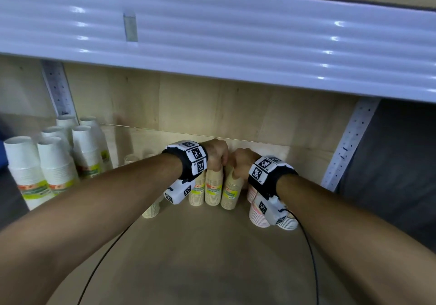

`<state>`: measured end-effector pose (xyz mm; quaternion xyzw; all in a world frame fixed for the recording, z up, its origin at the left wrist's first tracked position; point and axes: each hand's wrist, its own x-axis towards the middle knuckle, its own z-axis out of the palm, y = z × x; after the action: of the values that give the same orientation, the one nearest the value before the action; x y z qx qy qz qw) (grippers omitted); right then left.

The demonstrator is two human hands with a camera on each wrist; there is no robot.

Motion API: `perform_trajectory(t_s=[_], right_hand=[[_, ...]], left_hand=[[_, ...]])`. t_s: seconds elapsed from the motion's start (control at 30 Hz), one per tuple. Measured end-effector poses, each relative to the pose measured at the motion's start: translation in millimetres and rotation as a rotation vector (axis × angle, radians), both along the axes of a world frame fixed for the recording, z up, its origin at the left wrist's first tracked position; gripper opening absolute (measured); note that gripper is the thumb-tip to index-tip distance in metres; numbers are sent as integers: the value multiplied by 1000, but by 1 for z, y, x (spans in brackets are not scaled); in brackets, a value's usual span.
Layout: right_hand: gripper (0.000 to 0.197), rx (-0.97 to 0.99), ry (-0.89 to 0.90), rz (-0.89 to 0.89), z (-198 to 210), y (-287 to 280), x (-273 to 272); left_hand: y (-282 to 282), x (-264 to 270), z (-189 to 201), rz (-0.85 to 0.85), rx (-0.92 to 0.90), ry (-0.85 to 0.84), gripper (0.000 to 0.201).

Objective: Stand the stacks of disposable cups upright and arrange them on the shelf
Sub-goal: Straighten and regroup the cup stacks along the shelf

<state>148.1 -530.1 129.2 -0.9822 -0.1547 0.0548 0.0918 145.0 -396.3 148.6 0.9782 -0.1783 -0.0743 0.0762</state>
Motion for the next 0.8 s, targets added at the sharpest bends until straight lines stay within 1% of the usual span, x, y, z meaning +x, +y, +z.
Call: perform_trajectory(t_s=[0.17,0.33,0.47,0.57,0.63,0.7,0.77,0.8], right_hand=[[34,17,-32,-13,-9,-2,8],[22,6,2,19,-11,0,15],[22,19,-24,9,-13,3,17],[12,9,0,25,-12,5,20],[18,5,10,24,-10,5,23],[17,14,10,20,-5,6,23],[27,12,5,41,1,8,23],[27,10,-5,51,4,10,23]], left_hand=[[-6,7,-6,-17,18,11,37],[-6,13,-14,-20,33,25,37],[-4,17,-16,-25,23,15,39],[-2,18,-16,-21,8,9,38],[2,20,-17,-17,-21,-8,37],[5,19,-14,-12,-48,-45,33],[9,17,-7,-8,-56,-73,28],[12,16,-2,1,-64,-76,28]])
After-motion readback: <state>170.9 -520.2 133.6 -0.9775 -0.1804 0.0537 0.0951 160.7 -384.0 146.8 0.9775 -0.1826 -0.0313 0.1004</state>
